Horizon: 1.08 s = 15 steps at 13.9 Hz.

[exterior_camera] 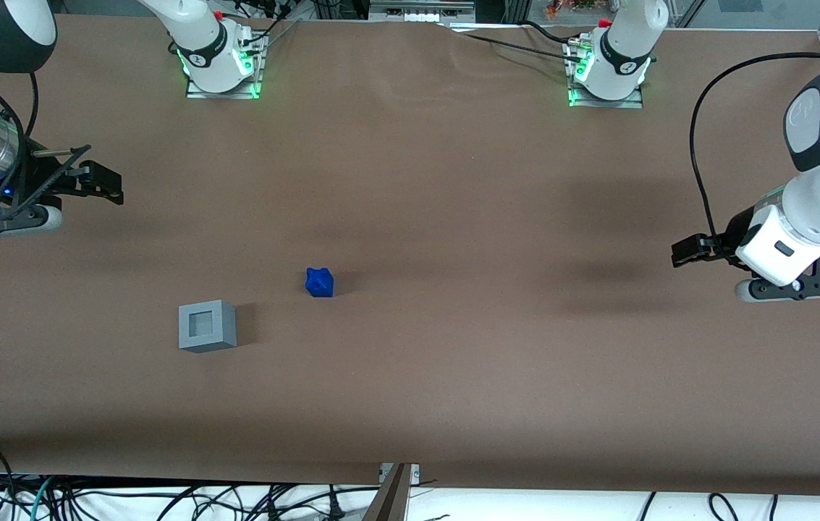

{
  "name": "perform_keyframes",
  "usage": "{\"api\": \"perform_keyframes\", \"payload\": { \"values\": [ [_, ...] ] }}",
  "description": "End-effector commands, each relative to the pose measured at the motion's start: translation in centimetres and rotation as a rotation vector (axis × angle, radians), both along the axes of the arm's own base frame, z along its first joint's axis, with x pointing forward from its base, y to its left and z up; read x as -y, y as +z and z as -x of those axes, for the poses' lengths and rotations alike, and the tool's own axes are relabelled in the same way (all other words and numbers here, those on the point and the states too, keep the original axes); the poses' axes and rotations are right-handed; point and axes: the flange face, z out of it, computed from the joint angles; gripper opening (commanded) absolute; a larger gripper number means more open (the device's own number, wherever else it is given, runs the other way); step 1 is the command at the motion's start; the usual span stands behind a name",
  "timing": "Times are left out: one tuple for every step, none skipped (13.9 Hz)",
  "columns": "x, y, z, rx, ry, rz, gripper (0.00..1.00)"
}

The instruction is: Insert blue part into gray base with right arm

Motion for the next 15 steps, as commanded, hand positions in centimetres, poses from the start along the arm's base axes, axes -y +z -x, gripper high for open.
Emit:
{"api": "perform_keyframes", "payload": {
  "values": [
    [0.0, 0.9, 0.4, 0.007, 0.005, 0.009, 0.99],
    [0.1, 1.0, 0.4, 0.009, 0.006, 0.008, 0.99],
    [0.5, 0.9, 0.2, 0.012, 0.008, 0.01, 0.99],
    [0.5, 1.5, 0.2, 0.022, 0.007, 0.007, 0.99],
    [0.8, 1.8, 0.1, 0.027, 0.002, 0.006, 0.99],
    [0.8, 2.2, 0.3, 0.031, 0.0, 0.004, 0.99],
    [0.8, 2.5, 0.4, 0.037, 0.0, 0.003, 0.99],
    [0.6, 2.6, 0.5, 0.037, 0.003, 0.003, 0.99],
    [0.8, 2.6, 0.5, 0.035, 0.002, 0.005, 0.99],
    [0.8, 2.5, 0.5, 0.032, 0.002, 0.007, 0.99],
    [0.9, 2.5, 0.5, 0.03, 0.003, 0.01, 0.99],
    [0.9, 2.2, 0.3, 0.026, 0.005, 0.013, 0.99],
    [0.9, 2.1, 0.3, 0.025, 0.004, 0.015, 0.99],
    [1.0, 2.1, 0.3, 0.024, 0.003, 0.013, 0.99],
    [1.0, 2.2, 0.3, 0.026, 0.003, 0.01, 0.99]
  ]
}}
